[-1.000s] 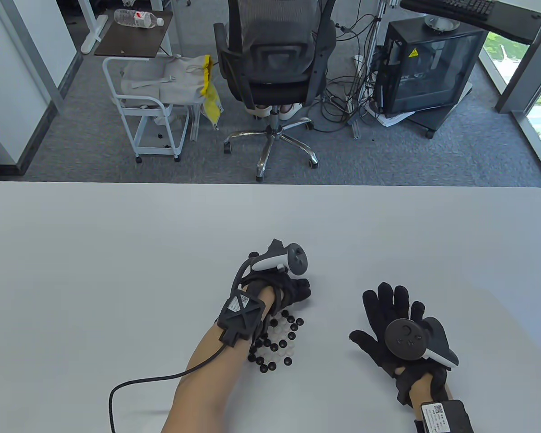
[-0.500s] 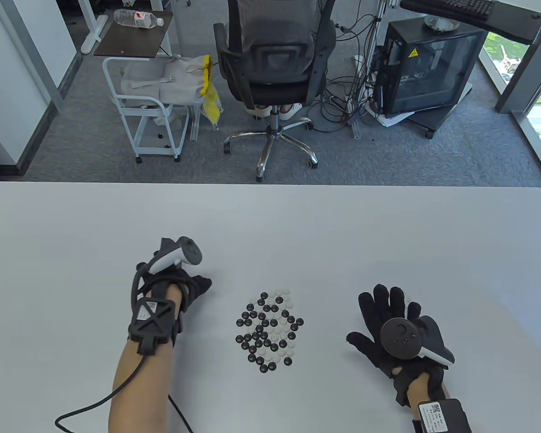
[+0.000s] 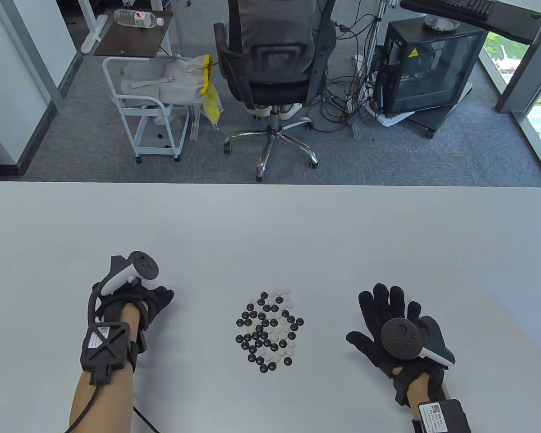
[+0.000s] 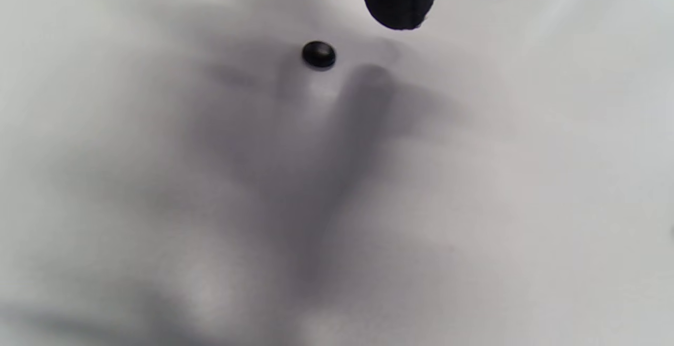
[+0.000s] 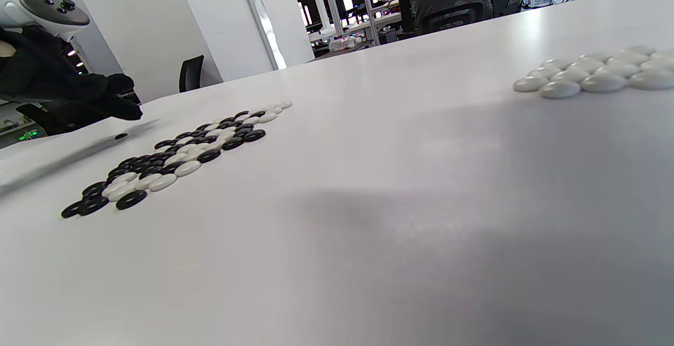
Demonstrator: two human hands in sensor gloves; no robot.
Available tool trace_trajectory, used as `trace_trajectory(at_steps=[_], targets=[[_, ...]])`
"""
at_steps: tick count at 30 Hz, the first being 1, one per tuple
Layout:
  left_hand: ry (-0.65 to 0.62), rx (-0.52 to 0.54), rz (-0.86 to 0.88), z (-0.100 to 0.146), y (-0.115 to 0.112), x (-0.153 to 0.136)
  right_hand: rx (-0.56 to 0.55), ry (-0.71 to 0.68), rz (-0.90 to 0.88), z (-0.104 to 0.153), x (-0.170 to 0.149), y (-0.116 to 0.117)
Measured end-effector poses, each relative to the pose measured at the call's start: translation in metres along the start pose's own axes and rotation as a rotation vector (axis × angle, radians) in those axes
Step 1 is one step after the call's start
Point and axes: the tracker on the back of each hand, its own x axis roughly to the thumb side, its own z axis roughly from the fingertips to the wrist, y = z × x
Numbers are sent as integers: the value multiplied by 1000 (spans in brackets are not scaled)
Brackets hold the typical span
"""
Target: Go stone sorting task
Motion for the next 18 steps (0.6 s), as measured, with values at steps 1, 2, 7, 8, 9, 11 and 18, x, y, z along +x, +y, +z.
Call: trace_trajectory(at_steps=[1, 2, 7, 8, 9, 11, 18], targets=[[-38, 11, -26, 4, 3, 13, -2, 0, 0, 0, 0, 0], [-97, 9, -56, 8, 6, 29, -5, -1, -1, 0, 0, -1], [-368, -12, -210, 30, -3, 113, -8, 0, -2, 1, -1, -1], [-417, -24, -251, 34, -10, 133, -10, 0, -3, 1, -1, -1], [-456, -34, -289, 36, -17, 150, -11, 1, -4, 1, -2, -2], [-511, -54, -348, 38, -31, 179, -15, 3, -6, 2, -2, -2], [-572, -128, -481, 20, -71, 244, -23, 4, -12, 3, -3, -4]])
